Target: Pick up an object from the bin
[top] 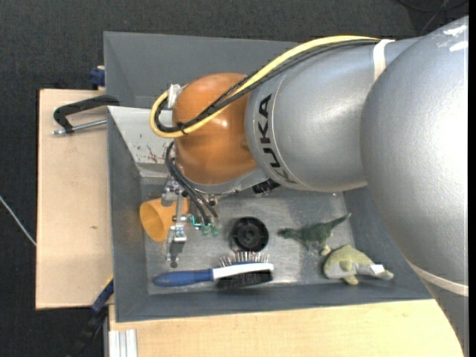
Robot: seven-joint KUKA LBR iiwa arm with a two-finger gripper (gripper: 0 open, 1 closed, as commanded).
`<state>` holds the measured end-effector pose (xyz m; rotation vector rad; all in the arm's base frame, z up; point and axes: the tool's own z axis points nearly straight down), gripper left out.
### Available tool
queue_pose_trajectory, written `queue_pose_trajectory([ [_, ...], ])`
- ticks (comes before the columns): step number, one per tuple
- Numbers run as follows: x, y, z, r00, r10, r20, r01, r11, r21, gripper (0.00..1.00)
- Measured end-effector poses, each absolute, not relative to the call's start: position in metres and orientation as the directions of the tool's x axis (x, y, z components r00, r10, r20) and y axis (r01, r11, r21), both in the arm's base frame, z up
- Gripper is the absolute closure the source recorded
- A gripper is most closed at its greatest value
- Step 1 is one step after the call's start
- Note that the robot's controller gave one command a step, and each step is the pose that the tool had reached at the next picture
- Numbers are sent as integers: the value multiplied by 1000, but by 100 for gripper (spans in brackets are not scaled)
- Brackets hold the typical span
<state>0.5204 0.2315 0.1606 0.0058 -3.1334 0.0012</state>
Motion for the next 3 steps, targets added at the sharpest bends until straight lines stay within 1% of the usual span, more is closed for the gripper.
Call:
queue_pose_trajectory([
  [1,543,207,73,-970,-245,-9,-245,970,2,0],
  [2,543,208,75,-970,-244,-10,-245,970,4,100],
  [3,543,222,219,-853,-522,-14,-522,853,-1,100],
])
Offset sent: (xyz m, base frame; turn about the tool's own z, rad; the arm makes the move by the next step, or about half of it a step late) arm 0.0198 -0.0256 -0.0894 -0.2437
